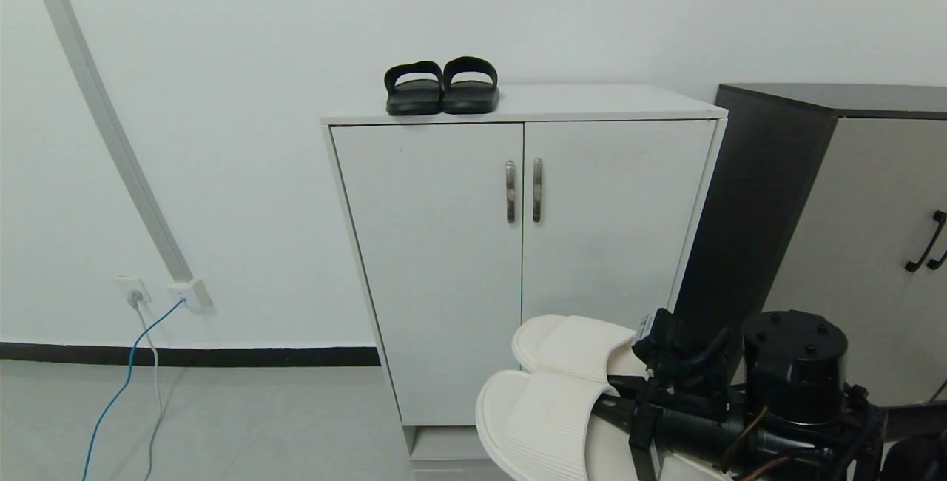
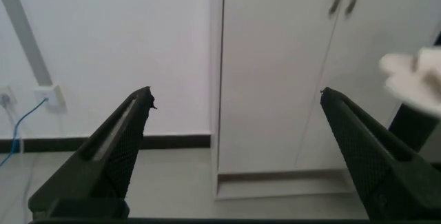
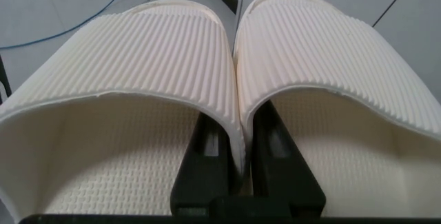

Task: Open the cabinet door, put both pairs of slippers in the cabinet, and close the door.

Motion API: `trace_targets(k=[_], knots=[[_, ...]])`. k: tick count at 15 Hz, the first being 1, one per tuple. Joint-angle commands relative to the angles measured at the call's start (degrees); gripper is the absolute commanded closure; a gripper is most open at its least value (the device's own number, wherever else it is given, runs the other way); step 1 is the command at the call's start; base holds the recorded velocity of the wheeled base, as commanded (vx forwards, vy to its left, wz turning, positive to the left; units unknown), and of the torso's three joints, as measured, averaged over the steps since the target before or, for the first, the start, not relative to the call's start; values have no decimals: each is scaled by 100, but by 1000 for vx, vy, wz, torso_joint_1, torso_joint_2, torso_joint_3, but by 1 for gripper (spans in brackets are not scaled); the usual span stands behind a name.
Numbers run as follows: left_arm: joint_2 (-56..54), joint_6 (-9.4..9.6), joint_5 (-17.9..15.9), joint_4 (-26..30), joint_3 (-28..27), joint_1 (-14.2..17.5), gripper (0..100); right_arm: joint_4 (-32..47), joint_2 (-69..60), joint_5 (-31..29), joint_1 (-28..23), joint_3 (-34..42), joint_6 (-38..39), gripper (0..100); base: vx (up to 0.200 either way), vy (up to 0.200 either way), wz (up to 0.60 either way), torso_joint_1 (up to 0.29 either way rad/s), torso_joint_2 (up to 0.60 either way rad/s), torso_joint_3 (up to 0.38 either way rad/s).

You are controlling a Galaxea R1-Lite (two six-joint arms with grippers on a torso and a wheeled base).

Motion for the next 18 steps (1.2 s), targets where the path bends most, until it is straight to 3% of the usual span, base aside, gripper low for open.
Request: trace_targets(k=[1, 5, 10, 12, 13, 14, 15, 18], knots=[[674, -221, -378, 363, -889, -42, 0, -13, 74, 1, -1, 20, -8, 100, 0, 0, 0, 0, 0, 0], [2063, -212, -1863, 91, -1100, -51, 0, -13, 118, -8, 17, 28, -8, 100, 0, 0, 0, -13, 58, 58], [3970, -195, -3049, -1131, -1618, -201, 0, -13, 126, -8, 17, 46, 1, 100, 0, 0, 0, -2, 10, 11], [4594, -195, -3155, -1351, -2032, -447, 0, -4, 144, 1, 17, 64, 1, 100, 0, 0, 0, 0, 0, 0], [5121, -212, -3146, -1386, -2533, -807, 0, -4, 153, 1, 17, 81, 1, 100, 0, 0, 0, 0, 0, 0], [5279, -221, -3137, -1386, -2717, -974, 0, 4, 153, -8, 17, 81, 10, 100, 0, 0, 0, 0, 0, 0], [5631, -230, -3058, -1386, -3086, -1370, 0, 4, 162, -8, 17, 81, 27, 100, 0, 0, 0, 0, 0, 0], [6404, -221, -2452, -1456, -3561, -2064, 0, -4, 153, 1, 17, 81, 27, 100, 0, 0, 0, 0, 0, 0]])
